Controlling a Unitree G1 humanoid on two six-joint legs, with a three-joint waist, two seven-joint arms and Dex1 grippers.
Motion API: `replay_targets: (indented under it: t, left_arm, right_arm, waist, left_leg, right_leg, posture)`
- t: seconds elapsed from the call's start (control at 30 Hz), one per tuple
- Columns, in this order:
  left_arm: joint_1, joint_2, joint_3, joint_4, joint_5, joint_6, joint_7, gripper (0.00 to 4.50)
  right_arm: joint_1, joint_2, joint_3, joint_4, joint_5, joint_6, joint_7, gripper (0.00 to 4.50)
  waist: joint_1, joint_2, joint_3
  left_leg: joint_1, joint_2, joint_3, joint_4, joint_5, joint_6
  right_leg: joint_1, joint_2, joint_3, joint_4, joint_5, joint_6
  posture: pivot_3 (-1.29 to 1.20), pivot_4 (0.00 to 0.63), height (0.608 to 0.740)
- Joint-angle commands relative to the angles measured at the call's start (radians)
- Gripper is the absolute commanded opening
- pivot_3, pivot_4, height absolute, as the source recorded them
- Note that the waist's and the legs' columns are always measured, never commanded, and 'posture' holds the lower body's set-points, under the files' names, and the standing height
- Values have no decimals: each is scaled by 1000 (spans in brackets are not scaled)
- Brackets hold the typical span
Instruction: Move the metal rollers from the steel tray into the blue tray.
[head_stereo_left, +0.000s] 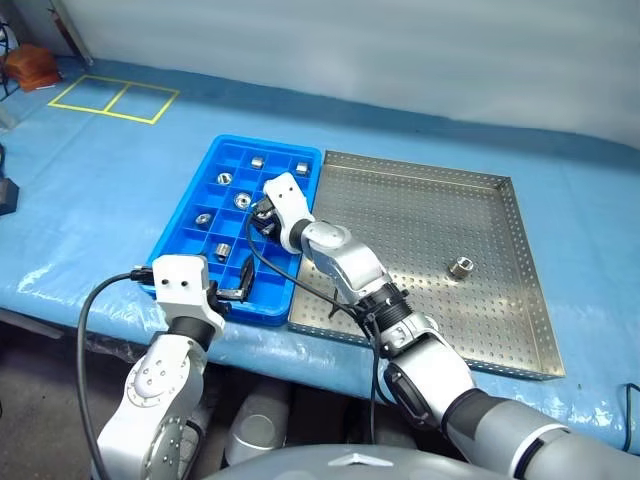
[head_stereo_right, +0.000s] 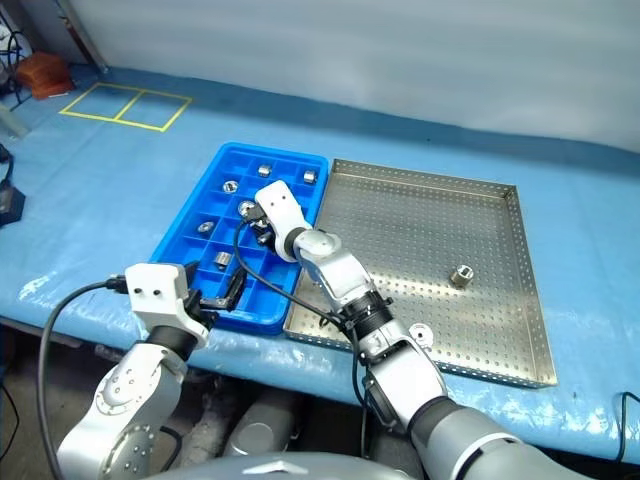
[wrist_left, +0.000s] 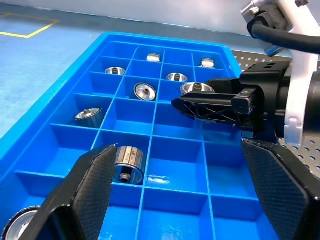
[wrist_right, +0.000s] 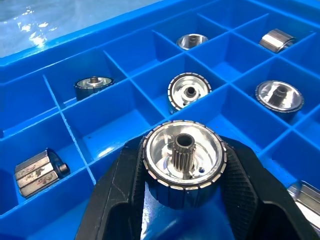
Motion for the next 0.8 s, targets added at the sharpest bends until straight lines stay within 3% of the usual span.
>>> replay_targets:
  t: [0.03, 0.27, 0.6, 0.8]
  left_arm:
    - [-1, -7, -17, -34, 6, -23, 3, 4365]
    - [-49, 2, -42, 2, -8, -11, -23, 4365]
    - [-164, 55, -142, 107, -10, 0, -121, 4365]
    - [-242, 111, -239, 178, -19, -17, -219, 4365]
  right_arm:
    - [-32, 98, 1, 21, 2, -31, 3, 1711]
    - [8, 57, -45, -114, 32, 19, -34, 4028]
    - [215, -100, -218, -579, 31, 214, -167, 4028]
    - [307, -108, -331, -664, -3, 264, -309, 4028]
  waist:
    - [16, 0, 0]
    - [36, 0, 0]
    - [-11, 1, 0]
    - [-135, 1, -1]
  left_leg:
    - [0, 0, -1, -1, 0, -1]
    - [-1, 0, -5, -2, 1, -4]
    - [-3, 0, -10, -1, 2, -5]
    - [-2, -1, -10, -1, 2, -5]
  right_leg:
    - [0, 0, -1, 0, 0, 0]
    - [0, 2, -4, 0, -2, -1]
    - [1, 1, -7, -1, -2, -2]
    - [3, 2, -7, 0, -1, -6]
  posture:
    - [528, 150, 740]
    - [443, 150, 740]
    - [249, 150, 740]
    - [142, 150, 740]
